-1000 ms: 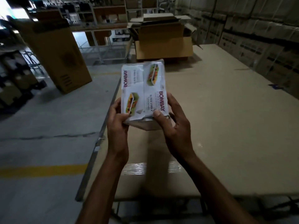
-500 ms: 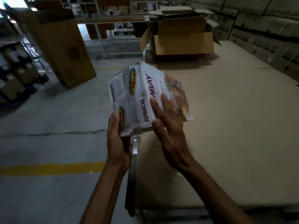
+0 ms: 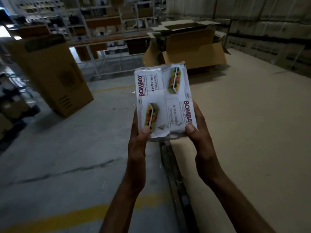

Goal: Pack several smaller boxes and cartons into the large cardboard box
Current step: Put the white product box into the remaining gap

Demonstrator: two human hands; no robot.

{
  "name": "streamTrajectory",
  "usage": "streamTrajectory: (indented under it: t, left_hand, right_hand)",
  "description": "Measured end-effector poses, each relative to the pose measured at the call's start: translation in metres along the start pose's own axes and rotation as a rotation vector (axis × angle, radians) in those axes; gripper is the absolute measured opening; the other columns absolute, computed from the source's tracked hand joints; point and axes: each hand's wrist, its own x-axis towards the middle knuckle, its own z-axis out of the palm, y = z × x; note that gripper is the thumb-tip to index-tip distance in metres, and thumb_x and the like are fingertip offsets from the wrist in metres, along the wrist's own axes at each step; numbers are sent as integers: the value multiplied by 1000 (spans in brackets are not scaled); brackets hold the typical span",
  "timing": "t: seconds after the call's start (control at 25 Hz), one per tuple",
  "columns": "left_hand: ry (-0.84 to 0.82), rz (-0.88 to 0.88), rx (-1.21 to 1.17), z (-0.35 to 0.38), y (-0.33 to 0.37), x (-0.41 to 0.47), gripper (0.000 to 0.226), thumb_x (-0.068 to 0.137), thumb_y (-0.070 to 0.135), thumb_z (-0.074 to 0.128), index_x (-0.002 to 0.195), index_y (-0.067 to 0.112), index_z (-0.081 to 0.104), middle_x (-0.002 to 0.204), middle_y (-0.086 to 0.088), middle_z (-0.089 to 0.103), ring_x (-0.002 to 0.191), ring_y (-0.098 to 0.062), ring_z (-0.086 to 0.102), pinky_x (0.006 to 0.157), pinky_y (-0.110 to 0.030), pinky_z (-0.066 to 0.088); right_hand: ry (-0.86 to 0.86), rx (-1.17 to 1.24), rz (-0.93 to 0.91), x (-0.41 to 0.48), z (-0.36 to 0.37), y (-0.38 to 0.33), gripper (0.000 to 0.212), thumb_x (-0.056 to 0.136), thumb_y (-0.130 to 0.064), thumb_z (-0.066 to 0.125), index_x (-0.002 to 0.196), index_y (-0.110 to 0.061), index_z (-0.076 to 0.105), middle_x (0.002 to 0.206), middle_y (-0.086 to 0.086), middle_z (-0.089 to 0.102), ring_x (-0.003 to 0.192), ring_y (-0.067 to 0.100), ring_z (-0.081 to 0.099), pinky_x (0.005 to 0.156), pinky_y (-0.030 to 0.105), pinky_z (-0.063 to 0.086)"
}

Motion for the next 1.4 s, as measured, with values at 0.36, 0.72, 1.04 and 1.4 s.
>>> streamTrajectory:
  t: [0.36,0.72,1.04,1.4]
  left_hand:
    - [-194,-166,107,-184,-21,86,89,70,3,54,149,41,40,139,-1,59,122,-21,61,74,-30,59]
    - [-178,-185,157,-236,-62,213,87,68,4,54,149,30,42,133,3,64,115,-16,65,70,-29,58]
    - [-107,47,206,-217,-70,414,48,99,20,57,147,22,51,131,15,68,119,-2,65,87,-15,53]
    - [-133,106,365,-257,-105,645,55,99,58,44,147,32,52,111,11,74,96,-2,73,72,-20,59]
  right_hand:
    - [-50,-124,113,31,125,74,82,90,-5,62,162,-28,29,162,-8,42,144,19,47,111,53,48]
    - [-63,-227,125,146,161,139,86,87,-39,73,161,-40,28,165,-10,34,149,20,40,109,57,48]
    - [44,-150,49,365,183,194,68,94,-47,63,157,-32,41,153,-5,53,138,14,54,109,48,50]
    - [86,-134,78,573,229,261,46,101,-48,51,143,-31,57,127,-9,72,114,7,69,87,30,61]
